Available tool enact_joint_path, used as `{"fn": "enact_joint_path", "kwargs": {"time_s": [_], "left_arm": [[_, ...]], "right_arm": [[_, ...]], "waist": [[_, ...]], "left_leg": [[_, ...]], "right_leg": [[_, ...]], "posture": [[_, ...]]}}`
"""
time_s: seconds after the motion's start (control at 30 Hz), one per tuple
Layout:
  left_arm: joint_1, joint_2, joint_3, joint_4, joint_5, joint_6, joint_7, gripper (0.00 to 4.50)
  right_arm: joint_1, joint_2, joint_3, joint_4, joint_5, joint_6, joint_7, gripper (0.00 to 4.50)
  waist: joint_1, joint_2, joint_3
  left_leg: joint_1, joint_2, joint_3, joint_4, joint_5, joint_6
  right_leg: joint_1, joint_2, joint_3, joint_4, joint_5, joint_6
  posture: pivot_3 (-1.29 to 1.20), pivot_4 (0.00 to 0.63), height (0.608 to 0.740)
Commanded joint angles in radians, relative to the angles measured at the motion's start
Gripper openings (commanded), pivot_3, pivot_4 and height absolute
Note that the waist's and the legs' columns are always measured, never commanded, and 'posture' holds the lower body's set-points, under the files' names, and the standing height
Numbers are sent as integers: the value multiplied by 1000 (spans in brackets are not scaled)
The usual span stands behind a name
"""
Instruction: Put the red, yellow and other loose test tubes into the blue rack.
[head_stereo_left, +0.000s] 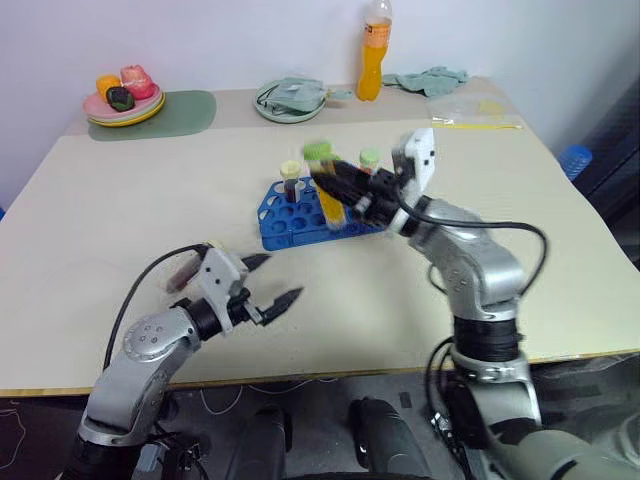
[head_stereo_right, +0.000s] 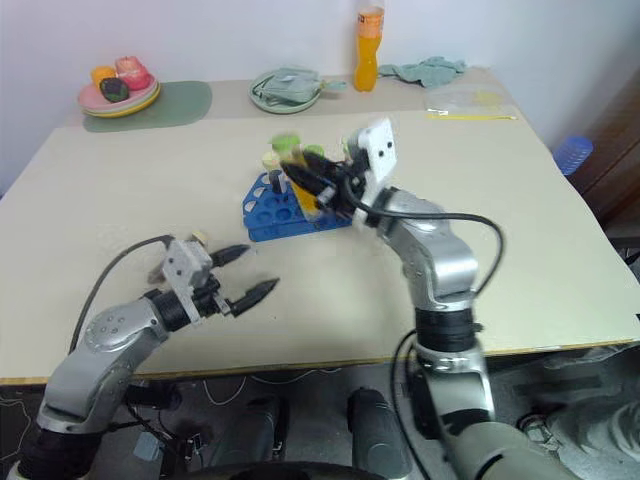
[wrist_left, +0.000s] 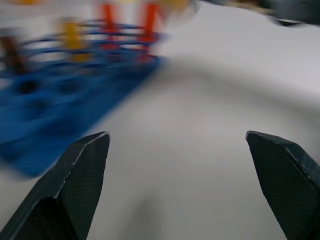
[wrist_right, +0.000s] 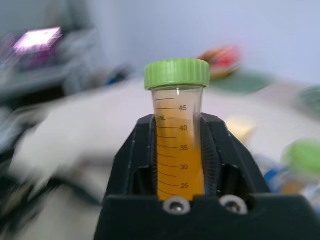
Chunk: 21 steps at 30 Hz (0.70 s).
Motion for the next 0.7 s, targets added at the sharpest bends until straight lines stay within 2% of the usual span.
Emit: {"fn": "enact_joint_path", "kwargs": {"time_s": [0.03,0.27,0.7], "left_arm": [[3,-18,32,-31,31,-53,52,4500],[7,-43,31,-124,3,-1,108,4500],[-26,-37,19,-186,-45,105,129,4500]], "right_arm": [[-14,59,27,129,-88,-225,-148,692],[-9,65,39,350,-129,-480,-204,692],[-4,42,69,516,-174,-669,-251,692]], "waist": [[1,0,0],[-4,0,0],[-6,0,0]], "left_leg": [[-1,0,0,-1,0,0],[-1,0,0,-1,0,0],[-1,0,0,-1,0,0]], "right_leg": [[-1,0,0,0,0,0],[-1,0,0,-1,0,0],[-1,1,0,0,0,0]], "posture": [[0,150,740],[0,150,740],[0,150,740]]}}
